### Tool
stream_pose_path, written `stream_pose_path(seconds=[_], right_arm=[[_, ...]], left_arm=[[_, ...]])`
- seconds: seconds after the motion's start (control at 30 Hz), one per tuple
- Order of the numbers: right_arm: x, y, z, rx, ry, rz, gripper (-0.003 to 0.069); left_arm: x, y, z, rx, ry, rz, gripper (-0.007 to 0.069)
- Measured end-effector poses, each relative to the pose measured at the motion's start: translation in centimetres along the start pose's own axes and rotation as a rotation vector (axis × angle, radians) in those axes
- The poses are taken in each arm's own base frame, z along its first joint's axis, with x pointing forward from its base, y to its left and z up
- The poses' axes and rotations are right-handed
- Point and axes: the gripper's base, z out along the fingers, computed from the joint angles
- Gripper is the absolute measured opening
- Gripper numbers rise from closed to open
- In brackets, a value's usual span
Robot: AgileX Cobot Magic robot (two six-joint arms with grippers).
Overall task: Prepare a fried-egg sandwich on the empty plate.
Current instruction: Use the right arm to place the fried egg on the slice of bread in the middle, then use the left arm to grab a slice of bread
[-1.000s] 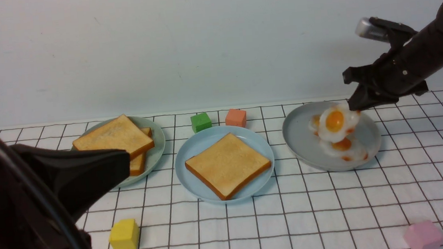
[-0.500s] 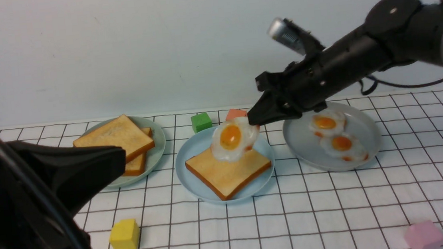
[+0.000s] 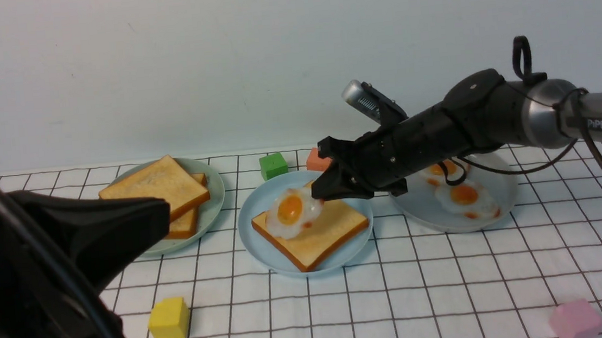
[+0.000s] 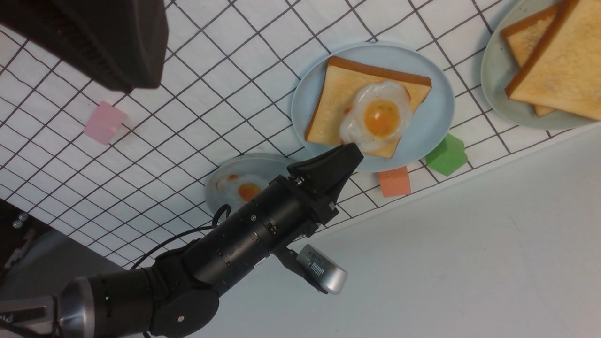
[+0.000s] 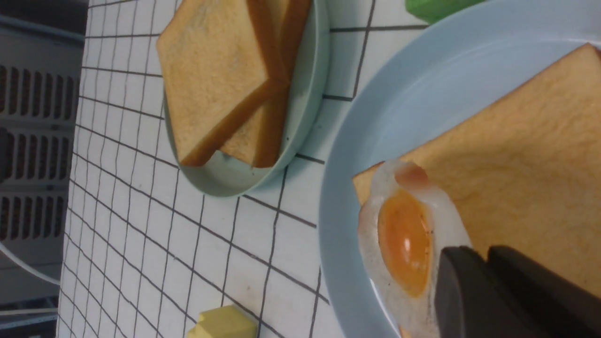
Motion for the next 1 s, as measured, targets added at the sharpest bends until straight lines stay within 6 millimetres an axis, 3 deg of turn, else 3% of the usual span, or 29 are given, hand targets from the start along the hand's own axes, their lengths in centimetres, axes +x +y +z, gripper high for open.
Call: stream_pose_path(seconds=[0.1, 0.3, 0.43, 0.5, 0.63, 0.67, 0.7, 0.77, 0.83, 0.9, 0.93, 1.0], right_arm=[[0.0, -0.2, 0.0, 0.015, 0.005, -0.006, 0.0123], [-0.4, -1.2, -0.8, 0.058, 0.007, -0.034, 0.0315], [-1.6, -1.0, -3.5, 0.070, -0.026, -0.065, 0.0363], [-2.2, -0.3, -5.4, 0.075, -0.038, -0.098, 0.0346], [-2.5, 3.4, -12.5, 0.122, -0.042, -0.232, 0.0207], [-2.4, 3.6, -12.9, 0.137, -0.036, -0.250, 0.0198], [-1.5, 5.6, -15.8, 0.187, -0.010, -0.313, 0.0111], [0.1, 8.2, -18.9, 0.261, 0.002, -0.393, 0.0033], [1.9, 10.1, -21.0, 0.313, 0.002, -0.443, -0.0002], [4.9, 12.3, -23.0, 0.360, -0.002, -0.506, -0.0006], [5.2, 12.4, -23.1, 0.363, -0.003, -0.512, -0.0006], [9.0, 14.2, -25.5, 0.378, -0.023, -0.591, 0.0000]], left_arm=[[0.0, 0.0, 0.0, 0.000, 0.000, 0.000, -0.0001], [0.0, 0.0, 0.0, 0.000, 0.000, 0.000, 0.0001], [0.2, 0.0, 0.0, -0.006, 0.026, 0.000, 0.0004], [0.6, 0.1, 0.4, -0.013, 0.066, 0.000, 0.0004], [1.9, 0.4, 2.8, -0.052, 0.232, -0.002, 0.0004], [2.0, 0.4, 3.0, -0.056, 0.241, -0.003, 0.0003], [2.6, 1.1, 5.0, -0.103, 0.342, -0.027, -0.0011], [2.8, 2.2, 7.0, -0.157, 0.417, -0.066, -0.0013], [2.6, 3.7, 9.0, -0.206, 0.469, -0.117, -0.0013], [2.9, 6.5, 11.6, -0.261, 0.533, -0.166, -0.0013], [2.8, 6.4, 11.6, -0.257, 0.528, -0.173, -0.0013], [3.1, 9.5, 13.8, -0.284, 0.577, -0.210, -0.0013]])
